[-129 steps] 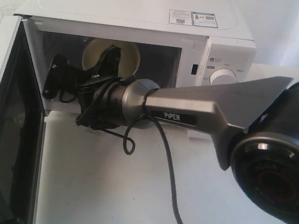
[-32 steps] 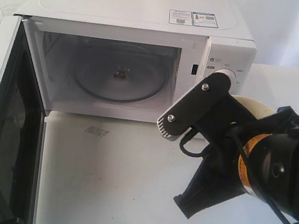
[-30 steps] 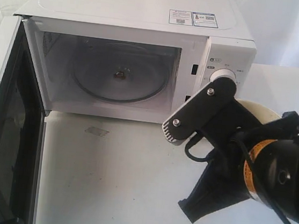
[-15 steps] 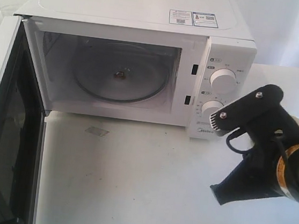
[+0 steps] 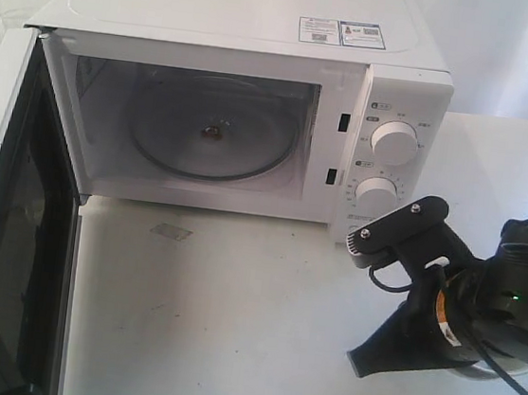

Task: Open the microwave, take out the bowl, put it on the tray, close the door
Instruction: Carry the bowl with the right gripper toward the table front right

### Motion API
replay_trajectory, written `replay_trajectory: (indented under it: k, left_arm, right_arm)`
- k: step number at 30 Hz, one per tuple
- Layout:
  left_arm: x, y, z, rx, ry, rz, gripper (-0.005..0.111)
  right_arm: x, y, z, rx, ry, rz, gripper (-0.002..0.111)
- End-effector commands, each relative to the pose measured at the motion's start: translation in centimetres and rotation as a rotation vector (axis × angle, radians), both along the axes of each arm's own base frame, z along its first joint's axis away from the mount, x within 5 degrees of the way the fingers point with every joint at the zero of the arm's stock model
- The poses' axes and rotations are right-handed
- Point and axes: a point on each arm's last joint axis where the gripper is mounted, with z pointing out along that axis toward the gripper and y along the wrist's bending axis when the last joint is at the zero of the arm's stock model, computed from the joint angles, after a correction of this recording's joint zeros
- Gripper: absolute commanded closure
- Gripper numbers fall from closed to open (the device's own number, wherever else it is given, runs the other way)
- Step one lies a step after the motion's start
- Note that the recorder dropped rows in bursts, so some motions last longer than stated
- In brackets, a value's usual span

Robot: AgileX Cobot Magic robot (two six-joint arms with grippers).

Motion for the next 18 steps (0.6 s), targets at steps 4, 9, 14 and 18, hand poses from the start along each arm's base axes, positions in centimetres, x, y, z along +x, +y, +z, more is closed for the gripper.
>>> replay_trajectory:
  k: [4, 9, 14, 18]
  left_arm:
    - [-0.03, -0.02, -0.07, -0.009, -0.001, 0.003, 0.107]
    - [-0.03, -0.02, -0.07, -0.009, -0.001, 0.003, 0.107]
    - [-0.03, -0.02, -0.07, -0.009, -0.001, 0.003, 0.107]
    - [-0.03, -0.02, -0.07, -0.009, -0.001, 0.003, 0.107]
  right_arm:
    - [0.16, -0.12, -0.16, -0.019, 0.001, 0.045, 0.108]
    - [0.18, -0.08, -0.15, -0.019, -0.001, 0.053, 0.108]
    - [0.13, -0.02, -0.18, -0.006, 0.005, 0.044, 0.108]
    - [0.22, 0.28, -0.15, 0.027, -0.007, 0.051, 0.108]
